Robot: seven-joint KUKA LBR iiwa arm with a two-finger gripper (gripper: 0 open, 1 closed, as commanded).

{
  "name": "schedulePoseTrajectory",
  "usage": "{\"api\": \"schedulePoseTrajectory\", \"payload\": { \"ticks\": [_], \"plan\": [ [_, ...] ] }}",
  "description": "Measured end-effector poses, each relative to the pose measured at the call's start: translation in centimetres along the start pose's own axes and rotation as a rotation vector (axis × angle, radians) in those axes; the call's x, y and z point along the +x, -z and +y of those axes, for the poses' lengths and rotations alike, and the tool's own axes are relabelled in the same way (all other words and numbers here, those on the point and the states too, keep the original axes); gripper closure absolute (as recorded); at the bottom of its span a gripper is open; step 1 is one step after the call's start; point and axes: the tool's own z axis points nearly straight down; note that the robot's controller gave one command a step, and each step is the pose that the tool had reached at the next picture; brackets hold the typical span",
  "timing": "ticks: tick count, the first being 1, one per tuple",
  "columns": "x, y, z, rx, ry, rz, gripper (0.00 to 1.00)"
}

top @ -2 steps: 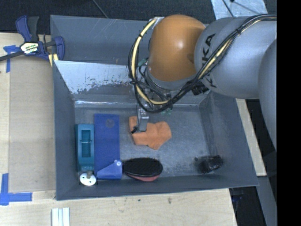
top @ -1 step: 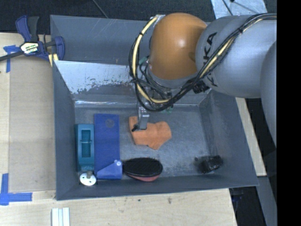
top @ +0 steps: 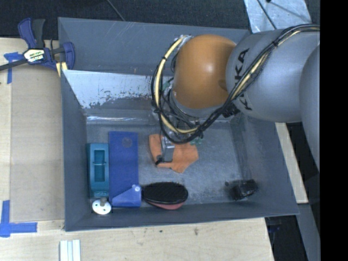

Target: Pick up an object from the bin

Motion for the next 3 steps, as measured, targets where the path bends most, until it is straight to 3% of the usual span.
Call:
{"api": "schedulePoseTrajectory", "payload": {
  "ticks": [1, 2, 3],
  "plan": [
    [1.1, -7.0, -1.7, 0.0, 0.136, 0.005, 0.0],
    [0.4, -8.3, -3.7, 0.0, 0.1, 0.007, 1.0],
    [0.4, -8.3, -3.7, 0.0, 0.1, 0.007, 1.0]
  ]
}}
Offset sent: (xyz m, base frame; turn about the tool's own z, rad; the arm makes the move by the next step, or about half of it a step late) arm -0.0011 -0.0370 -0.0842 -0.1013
